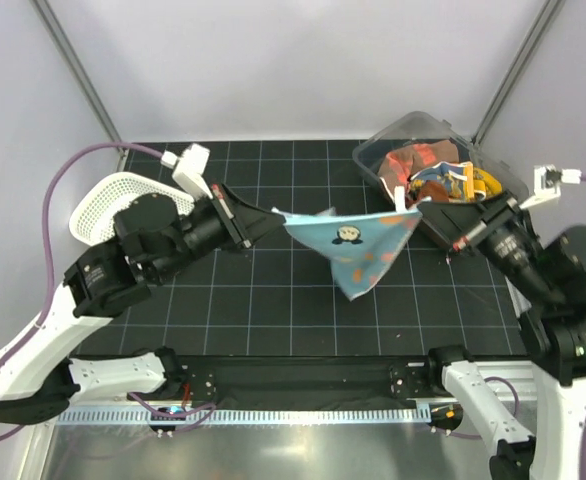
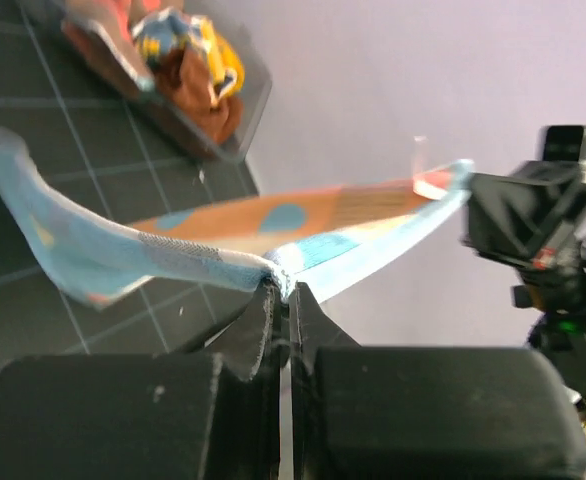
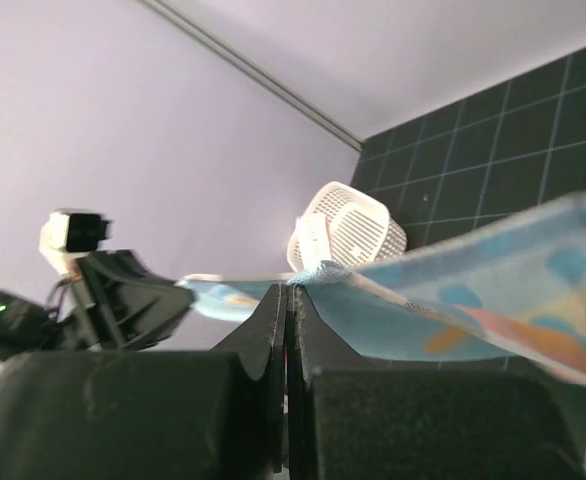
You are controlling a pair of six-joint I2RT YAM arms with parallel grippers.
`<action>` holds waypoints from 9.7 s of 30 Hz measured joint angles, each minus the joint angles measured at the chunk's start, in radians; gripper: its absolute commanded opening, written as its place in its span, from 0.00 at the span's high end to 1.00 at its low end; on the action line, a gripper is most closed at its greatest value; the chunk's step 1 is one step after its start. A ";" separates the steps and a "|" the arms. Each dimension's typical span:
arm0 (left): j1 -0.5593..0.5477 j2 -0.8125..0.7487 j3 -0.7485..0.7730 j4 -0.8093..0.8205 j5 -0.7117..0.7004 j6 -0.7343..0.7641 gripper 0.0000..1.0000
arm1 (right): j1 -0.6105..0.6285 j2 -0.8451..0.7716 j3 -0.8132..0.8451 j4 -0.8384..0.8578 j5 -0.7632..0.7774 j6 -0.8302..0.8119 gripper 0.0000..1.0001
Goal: Fold and stack the towels
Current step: Move the towel to the center of the board, then flatten out the crumpled towel, then fold the towel
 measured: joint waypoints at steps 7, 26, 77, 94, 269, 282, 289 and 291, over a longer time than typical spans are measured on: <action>-0.038 0.007 -0.088 -0.040 -0.013 -0.074 1.00 | -0.005 -0.143 -0.077 -0.003 -0.003 0.053 0.99; 0.134 0.218 0.101 -0.223 -0.261 0.011 1.00 | 0.013 0.254 -0.109 0.148 -0.080 0.006 0.99; 0.119 0.072 -0.774 -0.002 0.022 -0.112 1.00 | 0.487 0.201 -0.835 0.167 0.293 -0.128 0.47; 0.119 0.073 -0.838 0.044 -0.007 -0.154 1.00 | 1.167 0.421 -1.006 0.466 0.695 0.307 0.48; 0.219 0.050 -1.009 0.130 0.230 -0.193 1.00 | 0.479 0.305 -0.952 0.257 0.203 -0.239 0.99; 0.195 0.045 -1.053 0.151 0.202 -0.209 0.92 | 0.518 0.287 -0.991 0.288 0.218 -0.187 0.82; 0.191 0.007 -1.046 0.095 0.187 -0.205 0.64 | 0.521 0.213 -0.995 0.216 0.246 -0.176 0.64; 0.191 -0.001 -1.038 0.066 0.175 -0.203 0.55 | 0.521 0.192 -0.992 0.185 0.253 -0.175 0.61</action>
